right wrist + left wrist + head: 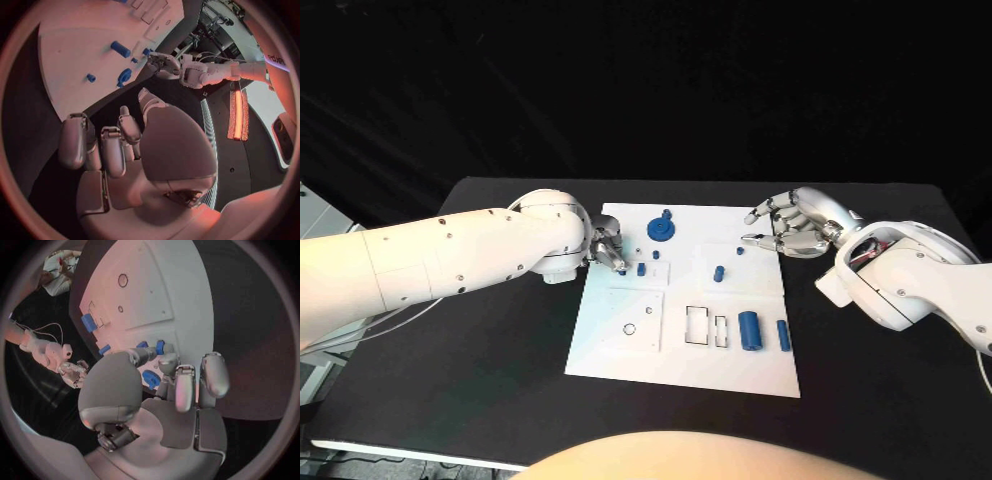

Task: Assemble the parts on the task board

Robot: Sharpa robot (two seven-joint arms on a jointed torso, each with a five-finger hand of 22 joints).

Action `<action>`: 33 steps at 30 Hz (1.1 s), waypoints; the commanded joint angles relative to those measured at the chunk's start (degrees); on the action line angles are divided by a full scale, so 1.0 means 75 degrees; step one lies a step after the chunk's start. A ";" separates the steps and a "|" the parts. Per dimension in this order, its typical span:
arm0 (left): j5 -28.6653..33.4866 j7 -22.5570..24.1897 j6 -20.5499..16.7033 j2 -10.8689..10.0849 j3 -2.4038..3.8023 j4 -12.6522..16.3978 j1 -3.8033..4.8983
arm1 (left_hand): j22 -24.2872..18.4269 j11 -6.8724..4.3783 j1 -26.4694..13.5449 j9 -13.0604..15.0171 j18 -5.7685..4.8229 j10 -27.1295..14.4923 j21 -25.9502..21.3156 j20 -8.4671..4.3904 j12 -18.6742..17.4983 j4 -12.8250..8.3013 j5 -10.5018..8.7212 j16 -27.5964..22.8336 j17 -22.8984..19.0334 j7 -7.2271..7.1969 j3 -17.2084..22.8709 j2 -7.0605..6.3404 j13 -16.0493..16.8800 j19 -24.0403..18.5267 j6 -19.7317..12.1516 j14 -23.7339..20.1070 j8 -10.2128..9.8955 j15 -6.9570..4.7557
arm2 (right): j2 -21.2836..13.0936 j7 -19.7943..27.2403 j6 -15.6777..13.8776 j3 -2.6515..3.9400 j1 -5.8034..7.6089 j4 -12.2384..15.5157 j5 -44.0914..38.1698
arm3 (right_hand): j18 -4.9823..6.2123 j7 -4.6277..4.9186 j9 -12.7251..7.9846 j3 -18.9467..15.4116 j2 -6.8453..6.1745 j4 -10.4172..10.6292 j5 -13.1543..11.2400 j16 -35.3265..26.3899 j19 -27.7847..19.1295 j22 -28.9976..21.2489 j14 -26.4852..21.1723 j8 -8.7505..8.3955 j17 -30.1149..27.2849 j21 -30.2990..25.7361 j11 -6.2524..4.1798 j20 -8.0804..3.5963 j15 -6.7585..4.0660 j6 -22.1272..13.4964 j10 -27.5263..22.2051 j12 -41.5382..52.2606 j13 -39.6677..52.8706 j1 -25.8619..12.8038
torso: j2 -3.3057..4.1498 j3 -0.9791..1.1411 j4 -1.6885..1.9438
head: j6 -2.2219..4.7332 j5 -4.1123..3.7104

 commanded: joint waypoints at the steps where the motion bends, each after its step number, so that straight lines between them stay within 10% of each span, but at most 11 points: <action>1: 0.0228 0.0062 0.0157 0.0051 -0.0026 0.0031 -0.0050 | 0.0005 0.0006 -0.0088 -0.0004 -0.0130 0.0058 0.0035 -0.0034 0.0031 -0.1005 0.0030 0.0029 0.1561 -0.0078 0.1022 -0.0037 0.0008 0.0040 0.0095 0.0647 -0.0011 -0.0063 | 0.0004 0.0049 0.0106 0.0001 -0.0006 0.0007 -0.0068 | 0.0050 -0.0009 -0.0006 0.0045 -0.0008 0.0003 0.0034 -0.0025 -0.0049 0.0776 0.0530 0.0037 0.1086 -0.0037 0.0000 -0.0004 0.0028 -0.0004 -0.0011 -0.0003 -0.0008 -0.0050 | 0.0000 0.0006 -0.0005 | -0.0009 -0.0004; 13: 0.0240 0.0018 0.0111 0.0063 -0.0029 -0.0037 -0.0049 | -0.0027 -0.0059 -0.0860 -0.0024 -0.0129 0.0063 -0.0002 -0.0099 -0.0022 -0.0608 -0.0057 0.0003 0.1520 -0.0168 0.0559 -0.0348 -0.0038 0.0034 0.0207 0.0636 -0.0035 -0.0125 | 0.0000 0.0054 0.0083 0.0001 -0.0007 0.0009 -0.0068 | 0.0060 -0.0010 -0.0007 0.0053 -0.0012 0.0001 0.0033 -0.0045 -0.0065 0.0752 0.0523 0.0040 0.1056 -0.0091 -0.0002 -0.0007 0.0025 -0.0002 -0.0030 -0.0028 -0.0034 -0.0053 | -0.0005 0.0000 -0.0001 | -0.0014 -0.0030; 23: 0.0213 -0.0083 0.0090 0.0051 -0.0030 -0.0139 -0.0049 | -0.0120 -0.0001 -0.1320 -0.0116 -0.0113 -0.0068 -0.0087 -0.0072 -0.0096 0.0500 -0.0067 -0.0034 0.1461 -0.0105 -0.1538 -0.0473 -0.0124 0.0000 0.0301 0.0618 -0.0186 -0.0085 | -0.0006 0.0063 0.0061 0.0001 -0.0007 0.0014 -0.0068 | 0.0094 -0.0009 -0.0009 0.0050 -0.0022 0.0003 0.0032 -0.0093 -0.0139 0.0668 0.0499 0.0037 0.0971 -0.0263 0.0000 -0.0008 0.0025 -0.0009 -0.0078 -0.0087 -0.0085 -0.0061 | -0.0008 -0.0002 0.0002 | -0.0015 -0.0031; 33: 0.0165 -0.0118 0.0029 0.0022 -0.0030 -0.0201 -0.0048 | -0.0145 0.0005 -0.1255 -0.0121 -0.0108 -0.0094 -0.0108 -0.0068 -0.0111 0.0644 -0.0057 -0.0037 0.1457 -0.0102 -0.1892 -0.0442 -0.0143 -0.0015 0.0290 0.0616 -0.0207 -0.0080 | -0.0011 0.0066 0.0052 0.0001 -0.0007 0.0018 -0.0068 | 0.0135 -0.0006 -0.0013 0.0061 -0.0022 0.0006 0.0034 -0.0203 -0.0235 0.0558 0.0444 0.0031 0.0794 -0.0492 0.0002 -0.0008 0.0026 -0.0026 -0.0137 -0.0153 -0.0143 -0.0069 | -0.0004 -0.0004 0.0002 | -0.0003 -0.0036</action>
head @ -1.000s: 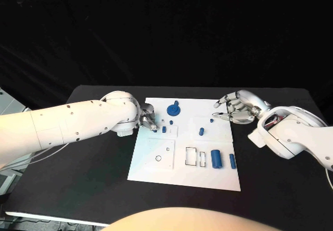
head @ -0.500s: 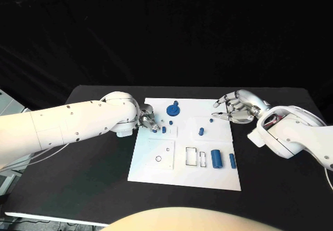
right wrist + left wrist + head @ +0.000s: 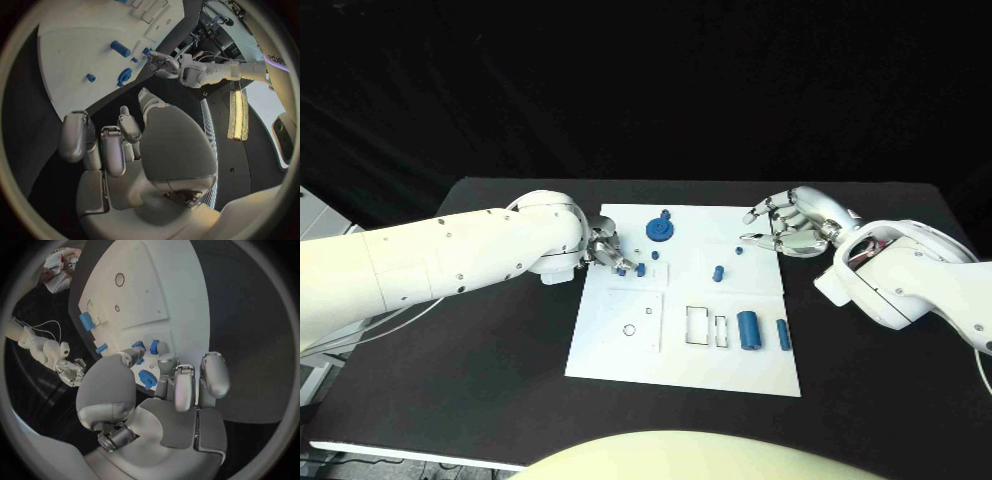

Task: Assemble the parts on the task board

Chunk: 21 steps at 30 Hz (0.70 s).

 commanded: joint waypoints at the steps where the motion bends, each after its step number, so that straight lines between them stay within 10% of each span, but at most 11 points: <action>1: -0.0011 -0.0080 0.0018 -0.0021 -0.0013 -0.0018 -0.0019 | -0.0009 0.0004 0.0066 -0.0012 -0.0109 -0.0033 -0.0047 0.0015 -0.0036 -0.0011 0.0002 -0.0037 0.1452 0.0063 -0.0054 -0.0005 -0.0011 -0.0039 -0.0009 0.0643 -0.0030 0.0001 | -0.0003 0.0065 0.0054 0.0001 -0.0005 0.0013 -0.0067 | 0.0135 -0.0006 -0.0007 0.0040 -0.0022 -0.0015 0.0034 -0.0025 -0.0057 0.0553 0.0444 0.0031 0.0796 -0.0049 -0.0026 -0.0022 0.0026 -0.0026 -0.0053 -0.0016 -0.0006 -0.0069 | 0.0002 -0.0003 -0.0002 | 0.0009 -0.0006; 13: 0.0391 0.0451 -0.0871 -0.0253 0.0103 0.0129 -0.0020 | -0.0298 0.0036 0.0613 0.0017 -0.0047 -0.0259 -0.0222 0.0042 -0.0163 -0.0049 0.0111 -0.0165 0.1228 0.0099 -0.0108 0.0405 -0.0229 -0.0240 -0.0200 0.0566 -0.0045 0.0031 | -0.0003 0.0073 0.0063 0.0001 -0.0014 0.0009 -0.0067 | 0.0135 -0.0006 -0.0007 0.0044 -0.0019 -0.0015 0.0034 -0.0038 -0.0058 0.0551 0.0438 0.0032 0.0779 -0.0053 -0.0026 -0.0022 0.0026 -0.0027 -0.0058 -0.0022 -0.0011 -0.0070 | -0.0003 -0.0005 -0.0006 | 0.0044 -0.0047; 21: 0.1360 0.1283 -0.1733 -0.0435 0.0260 0.0253 -0.0016 | -0.1060 0.0289 0.0399 -0.0039 0.0106 -0.1184 -0.0695 0.0231 -0.0722 0.0010 0.0077 -0.0485 0.0667 0.0375 -0.0770 0.0122 -0.1174 -0.0799 -0.0785 0.0315 -0.0236 0.0247 | -0.0006 0.0075 0.0053 0.0001 -0.0028 0.0005 -0.0067 | 0.0135 -0.0006 -0.0007 0.0044 -0.0019 -0.0015 0.0034 -0.0038 -0.0058 0.0551 0.0438 0.0032 0.0779 -0.0053 -0.0026 -0.0022 0.0026 -0.0027 -0.0058 -0.0022 -0.0011 -0.0070 | -0.0008 -0.0001 0.0001 | 0.0074 -0.0069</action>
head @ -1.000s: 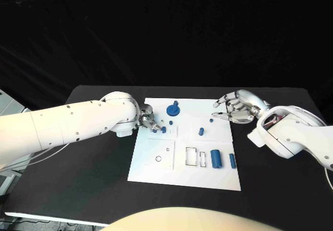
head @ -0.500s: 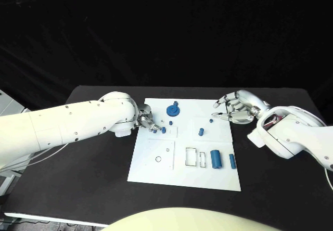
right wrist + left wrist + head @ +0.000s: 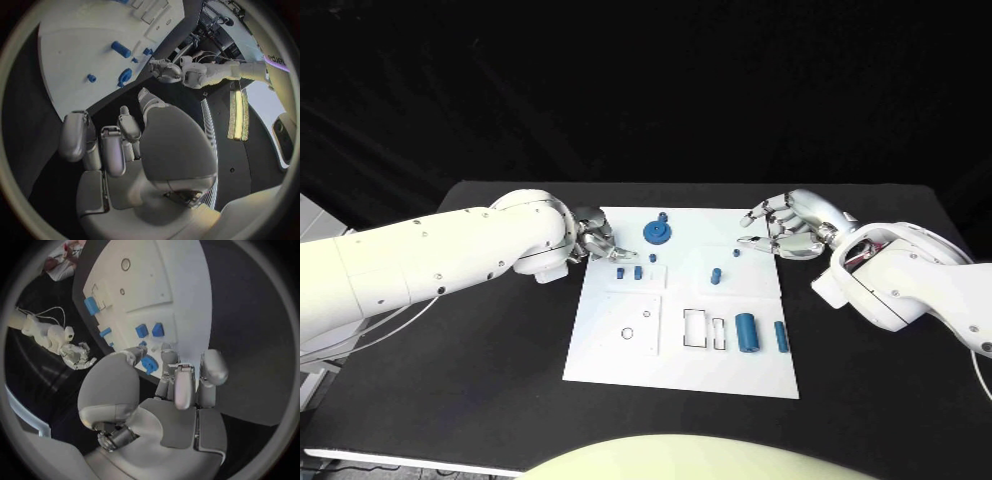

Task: Assemble the parts on the task board

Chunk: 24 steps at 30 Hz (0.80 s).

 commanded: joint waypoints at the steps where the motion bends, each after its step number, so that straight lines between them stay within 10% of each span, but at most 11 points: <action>1: 0.0968 0.0919 -0.0950 -0.0052 0.0043 0.0065 0.0004 | -0.0314 0.0080 -0.0077 -0.0059 0.0125 -0.0333 -0.0206 0.0076 -0.0168 0.0008 -0.0017 -0.0145 0.0598 0.0067 -0.0310 -0.0027 -0.0316 -0.0240 -0.0194 0.0277 -0.0073 0.0103 | -0.0003 0.0071 0.0052 0.0001 -0.0010 0.0008 -0.0067 | 0.0136 -0.0006 -0.0007 0.0044 -0.0019 -0.0015 0.0034 -0.0038 -0.0030 0.0553 0.0438 0.0032 0.0781 -0.0024 0.0001 0.0005 0.0026 -0.0027 -0.0031 -0.0022 -0.0011 -0.0070 | -0.0006 0.0006 0.0005 | 0.0012 -0.0002; 6: 0.1367 0.1406 -0.1442 -0.0085 0.0078 0.0047 0.0005 | -0.3046 0.0547 0.0058 -0.0488 0.0621 -0.1710 -0.2236 0.0416 -0.0940 0.0017 0.0016 -0.1838 -0.1913 0.0500 -0.1095 0.0249 -0.1266 -0.2300 -0.1056 -0.1328 -0.0506 0.0520 | -0.0013 0.0066 0.0046 0.0001 -0.0013 0.0009 -0.0067 | 0.0136 -0.0006 -0.0007 0.0044 -0.0019 -0.0015 0.0034 -0.0038 -0.0030 0.0553 0.0438 0.0032 0.0781 -0.0024 0.0001 0.0005 0.0026 -0.0027 -0.0031 -0.0022 -0.0011 -0.0070 | -0.0004 0.0007 0.0012 | 0.0036 -0.0020; 11: 0.0837 0.2060 -0.1776 0.0003 0.0038 0.0005 0.0001 | -0.3644 0.0787 0.1428 -0.1086 0.0633 -0.2634 -0.3216 0.0672 -0.1429 -0.0053 0.0041 -0.3416 -0.3976 0.0771 -0.1329 0.0285 -0.1827 -0.2626 -0.1504 -0.3097 -0.0765 0.0773 | -0.0030 0.0065 0.0043 0.0001 -0.0014 0.0014 -0.0067 | 0.0141 -0.0007 -0.0007 0.0051 -0.0017 -0.0017 0.0034 -0.0053 -0.0041 0.0537 0.0431 0.0033 0.0761 -0.0056 0.0000 0.0005 0.0025 -0.0026 -0.0032 -0.0023 -0.0014 -0.0067 | -0.0003 0.0012 0.0011 | 0.0065 -0.0039; 16: -0.0412 0.3191 -0.2515 0.0194 -0.0085 -0.0066 -0.0111 | -0.4077 0.0905 0.3427 -0.1922 0.0631 -0.3179 -0.3891 0.0765 -0.2528 -0.0200 -0.0002 -0.3655 -0.4495 0.0828 -0.0552 -0.0051 -0.3062 -0.2661 -0.1616 -0.3669 -0.0965 0.0869 | -0.0043 0.0081 0.0029 0.0001 -0.0015 0.0020 -0.0067 | 0.0147 -0.0008 -0.0006 0.0056 -0.0016 -0.0021 0.0035 -0.0061 -0.0054 0.0521 0.0428 0.0036 0.0751 -0.0089 -0.0001 0.0004 0.0024 -0.0022 -0.0042 -0.0037 -0.0026 -0.0062 | 0.0003 0.0002 0.0004 | 0.0103 -0.0071; 24: -0.2016 0.3772 -0.2515 0.0538 -0.0229 -0.0260 -0.0265 | -0.3911 0.0897 0.3733 -0.2514 0.0642 -0.3194 -0.3675 0.0758 -0.2979 -0.0251 -0.0019 -0.3284 -0.4689 0.0566 -0.0432 -0.0377 -0.3775 -0.2569 -0.1343 -0.3534 -0.1070 0.0865 | -0.0051 0.0107 -0.0001 0.0001 -0.0017 0.0030 -0.0067 | 0.0158 -0.0010 -0.0006 0.0064 -0.0015 -0.0027 0.0035 -0.0085 -0.0078 0.0492 0.0417 0.0040 0.0717 -0.0149 -0.0002 0.0004 0.0023 -0.0017 -0.0103 -0.0112 -0.0092 -0.0054 | 0.0001 0.0012 -0.0001 | 0.0114 -0.0085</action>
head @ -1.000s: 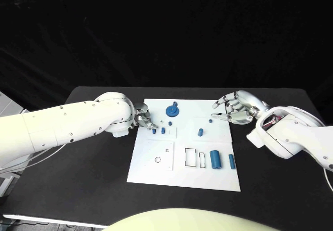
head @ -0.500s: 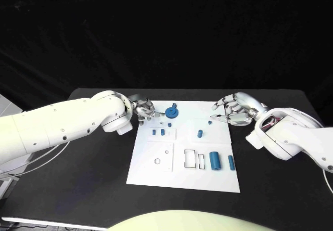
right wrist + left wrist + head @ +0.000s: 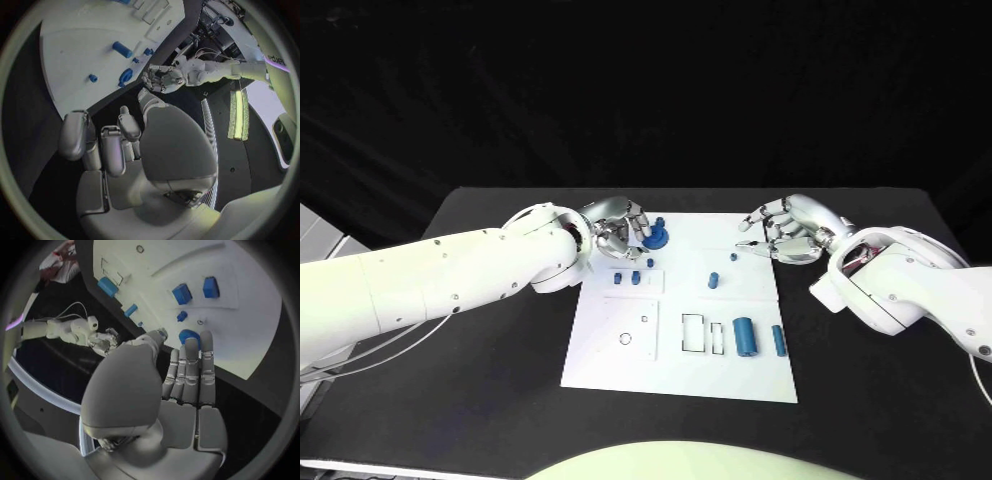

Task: Assemble the parts on the task board

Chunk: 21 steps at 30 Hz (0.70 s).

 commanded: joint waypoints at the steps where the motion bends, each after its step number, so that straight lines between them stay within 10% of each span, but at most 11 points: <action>1: -0.1424 0.0718 -0.0177 0.0134 -0.0050 -0.0080 -0.0033 | 0.0076 -0.0022 0.0012 -0.0178 0.0103 0.0091 0.0126 -0.0003 -0.0032 0.0048 -0.0020 0.0200 -0.0015 -0.0027 -0.0001 -0.0061 -0.0139 0.0120 0.0122 0.0132 -0.0104 -0.0023 | -0.0002 0.0101 0.0008 0.0001 -0.0007 0.0022 -0.0067 | 0.0158 -0.0010 -0.0006 0.0047 -0.0014 -0.0009 0.0035 -0.0031 -0.0053 0.0491 0.0415 0.0041 0.0705 -0.0053 -0.0002 -0.0024 0.0022 -0.0016 -0.0032 -0.0038 -0.0019 -0.0049 | 0.0002 0.0007 -0.0001 | 0.0002 -0.0010; 21: -0.2376 -0.0115 0.0862 0.0688 -0.0135 -0.0524 -0.0103 | 0.0613 -0.0137 -0.0015 -0.0823 0.0107 0.0623 0.0897 -0.0082 -0.0083 0.0209 -0.0025 0.1764 0.0823 0.0008 0.0075 -0.0063 -0.0653 0.0325 0.1097 0.1082 -0.0579 -0.0125 | 0.0010 0.0096 -0.0010 0.0001 -0.0009 0.0028 -0.0067 | 0.0158 -0.0010 -0.0006 0.0047 -0.0014 -0.0009 0.0035 -0.0031 -0.0053 0.0491 0.0415 0.0041 0.0705 -0.0053 -0.0002 -0.0024 0.0022 -0.0016 -0.0032 -0.0038 -0.0019 -0.0049 | 0.0013 -0.0002 -0.0009 | -0.0004 -0.0037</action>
